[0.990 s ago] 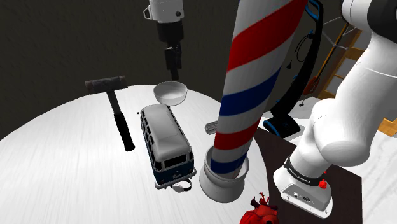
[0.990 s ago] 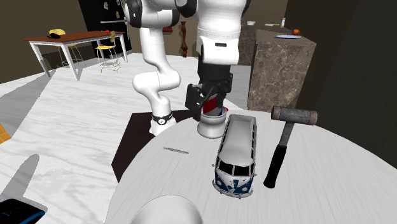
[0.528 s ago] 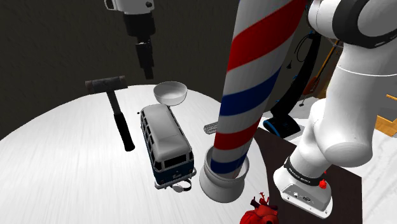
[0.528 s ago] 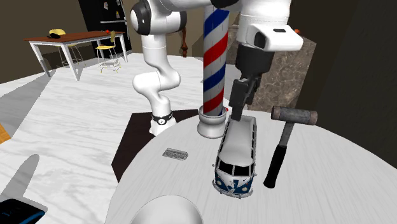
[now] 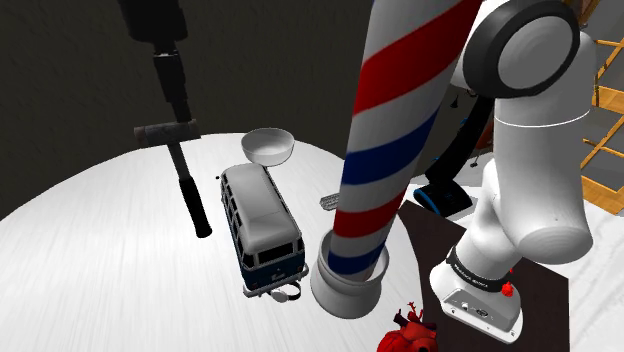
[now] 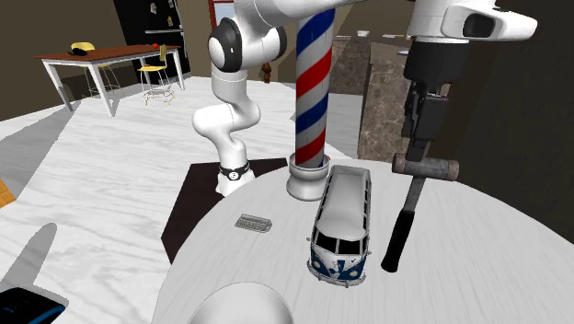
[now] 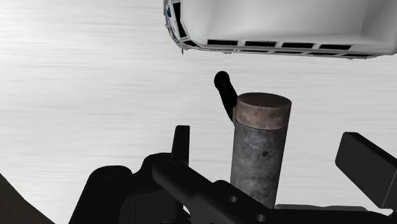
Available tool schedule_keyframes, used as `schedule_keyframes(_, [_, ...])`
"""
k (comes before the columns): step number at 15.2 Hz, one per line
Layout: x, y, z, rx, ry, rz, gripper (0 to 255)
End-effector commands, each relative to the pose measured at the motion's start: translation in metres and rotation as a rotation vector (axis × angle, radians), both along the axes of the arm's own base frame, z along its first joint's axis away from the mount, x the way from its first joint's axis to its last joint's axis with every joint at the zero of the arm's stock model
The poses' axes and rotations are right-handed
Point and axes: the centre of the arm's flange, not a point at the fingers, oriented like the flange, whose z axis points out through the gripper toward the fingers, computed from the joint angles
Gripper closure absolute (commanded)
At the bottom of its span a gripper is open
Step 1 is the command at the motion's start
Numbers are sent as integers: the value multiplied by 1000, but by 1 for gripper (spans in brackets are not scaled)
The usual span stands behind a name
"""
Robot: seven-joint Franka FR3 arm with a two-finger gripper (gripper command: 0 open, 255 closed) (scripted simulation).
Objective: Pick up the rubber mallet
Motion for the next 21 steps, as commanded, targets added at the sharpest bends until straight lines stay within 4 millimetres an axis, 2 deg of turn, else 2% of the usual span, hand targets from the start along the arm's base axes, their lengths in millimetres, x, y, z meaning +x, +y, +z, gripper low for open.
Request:
schedule_keyframes(1, [-3, 11, -4, 3, -4, 25, 0])
schedule_keyframes(7, [-3, 11, -36, 3, -4, 25, 0])
schedule_keyframes(9, [-3, 10, -39, 3, -4, 25, 0])
schedule_keyframes(10, [-3, 10, -40, 3, -4, 25, 255])
schedule_keyframes(18, [-4, 11, -40, 3, -4, 25, 255])
schedule_keyframes(21, [-3, 11, -28, 3, -4, 25, 255])
